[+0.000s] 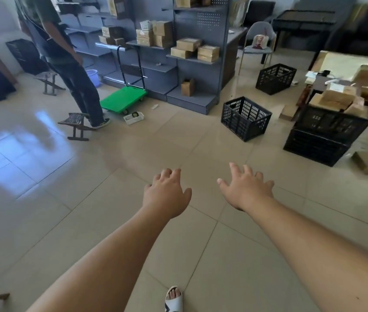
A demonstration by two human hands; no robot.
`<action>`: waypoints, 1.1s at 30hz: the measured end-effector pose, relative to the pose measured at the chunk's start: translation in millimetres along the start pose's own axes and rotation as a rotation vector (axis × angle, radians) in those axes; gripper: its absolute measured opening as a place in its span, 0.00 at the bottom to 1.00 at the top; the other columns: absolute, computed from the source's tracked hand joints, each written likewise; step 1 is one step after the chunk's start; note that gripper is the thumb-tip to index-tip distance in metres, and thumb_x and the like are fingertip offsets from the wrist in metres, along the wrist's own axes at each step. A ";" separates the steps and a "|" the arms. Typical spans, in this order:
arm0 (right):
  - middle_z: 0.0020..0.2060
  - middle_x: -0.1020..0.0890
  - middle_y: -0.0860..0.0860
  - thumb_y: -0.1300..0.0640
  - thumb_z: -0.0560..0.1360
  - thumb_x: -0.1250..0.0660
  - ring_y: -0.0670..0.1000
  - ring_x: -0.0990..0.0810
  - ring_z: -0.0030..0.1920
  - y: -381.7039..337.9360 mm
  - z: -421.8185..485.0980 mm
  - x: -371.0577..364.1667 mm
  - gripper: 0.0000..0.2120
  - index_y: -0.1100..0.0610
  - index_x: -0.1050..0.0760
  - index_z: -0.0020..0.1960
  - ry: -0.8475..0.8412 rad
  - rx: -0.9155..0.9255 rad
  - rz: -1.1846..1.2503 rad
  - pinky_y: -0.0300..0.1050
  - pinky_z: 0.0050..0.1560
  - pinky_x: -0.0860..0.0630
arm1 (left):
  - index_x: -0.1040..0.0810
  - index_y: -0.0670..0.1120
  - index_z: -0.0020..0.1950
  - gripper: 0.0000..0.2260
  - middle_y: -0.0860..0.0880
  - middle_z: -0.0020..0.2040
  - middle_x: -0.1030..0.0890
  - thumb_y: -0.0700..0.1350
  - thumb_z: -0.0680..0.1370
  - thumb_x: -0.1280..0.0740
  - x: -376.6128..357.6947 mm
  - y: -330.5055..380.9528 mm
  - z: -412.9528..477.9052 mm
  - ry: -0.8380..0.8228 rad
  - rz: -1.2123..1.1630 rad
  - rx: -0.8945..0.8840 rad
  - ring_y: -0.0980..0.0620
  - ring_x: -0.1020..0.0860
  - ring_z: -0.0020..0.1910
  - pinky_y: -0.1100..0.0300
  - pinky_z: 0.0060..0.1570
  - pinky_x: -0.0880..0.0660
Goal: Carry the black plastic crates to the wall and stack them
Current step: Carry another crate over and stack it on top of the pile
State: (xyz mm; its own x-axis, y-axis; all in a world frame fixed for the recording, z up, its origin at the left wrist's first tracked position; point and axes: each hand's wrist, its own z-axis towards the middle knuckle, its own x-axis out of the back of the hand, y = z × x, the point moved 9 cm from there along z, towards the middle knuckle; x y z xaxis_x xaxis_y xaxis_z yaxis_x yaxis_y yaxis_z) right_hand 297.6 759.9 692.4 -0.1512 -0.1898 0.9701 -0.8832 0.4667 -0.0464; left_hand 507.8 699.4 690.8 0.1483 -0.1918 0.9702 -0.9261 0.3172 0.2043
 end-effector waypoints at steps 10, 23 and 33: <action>0.74 0.36 0.55 0.32 0.77 0.53 0.62 0.35 0.69 -7.8 127.5 10.3 0.34 0.45 0.48 0.79 -0.014 -0.201 0.112 0.64 0.61 0.33 | 0.40 0.52 0.78 0.30 0.48 0.75 0.33 0.63 0.79 0.43 9.1 1.7 186.6 -0.064 0.023 -0.147 0.44 0.32 0.71 0.45 0.62 0.31; 0.72 0.35 0.53 0.35 0.78 0.52 0.60 0.34 0.66 70.2 359.4 34.1 0.31 0.46 0.46 0.77 -0.067 -0.320 0.204 0.61 0.59 0.32 | 0.40 0.52 0.79 0.29 0.49 0.75 0.33 0.62 0.80 0.43 -4.0 101.3 427.8 -0.135 0.057 -0.218 0.45 0.32 0.71 0.45 0.63 0.31; 0.71 0.33 0.54 0.34 0.78 0.53 0.60 0.33 0.66 75.0 563.5 82.5 0.30 0.47 0.43 0.76 -0.089 -0.245 0.137 0.61 0.60 0.32 | 0.41 0.53 0.79 0.30 0.50 0.75 0.34 0.64 0.80 0.44 8.7 121.6 606.6 -0.138 -0.005 -0.108 0.45 0.34 0.72 0.44 0.64 0.32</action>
State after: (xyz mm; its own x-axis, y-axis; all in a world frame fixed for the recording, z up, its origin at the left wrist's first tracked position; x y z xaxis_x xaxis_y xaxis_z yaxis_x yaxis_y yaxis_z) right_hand -31.3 292.5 634.7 -0.3098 -0.1804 0.9335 -0.7198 0.6860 -0.1063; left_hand 186.1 173.0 644.9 0.0969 -0.3172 0.9434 -0.8818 0.4122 0.2292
